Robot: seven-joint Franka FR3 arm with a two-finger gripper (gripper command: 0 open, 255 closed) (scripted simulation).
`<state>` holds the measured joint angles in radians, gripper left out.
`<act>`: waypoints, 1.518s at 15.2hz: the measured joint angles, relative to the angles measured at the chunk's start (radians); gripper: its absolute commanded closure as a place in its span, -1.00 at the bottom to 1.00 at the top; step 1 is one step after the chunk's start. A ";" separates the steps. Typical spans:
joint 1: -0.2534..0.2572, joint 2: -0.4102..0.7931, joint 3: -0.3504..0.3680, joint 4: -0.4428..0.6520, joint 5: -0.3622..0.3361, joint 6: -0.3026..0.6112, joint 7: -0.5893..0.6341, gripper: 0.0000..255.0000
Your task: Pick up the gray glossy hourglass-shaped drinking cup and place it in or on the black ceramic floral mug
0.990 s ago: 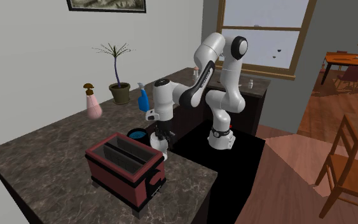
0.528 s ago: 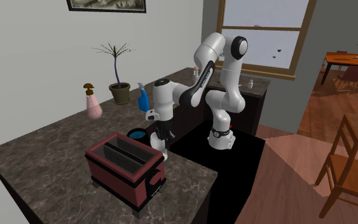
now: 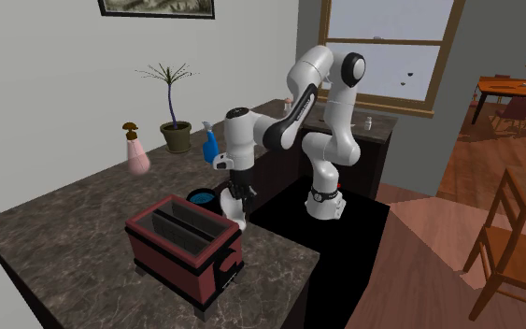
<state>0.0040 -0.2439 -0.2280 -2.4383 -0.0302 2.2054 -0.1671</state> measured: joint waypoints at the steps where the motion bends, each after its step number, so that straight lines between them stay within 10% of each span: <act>1: 0.000 -0.008 0.001 0.008 -0.001 -0.016 0.002 1.00; 23: 0.001 -0.099 0.022 0.224 -0.010 -0.322 0.023 1.00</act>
<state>0.0052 -0.3427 -0.2063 -2.2138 -0.0406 1.8836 -0.1443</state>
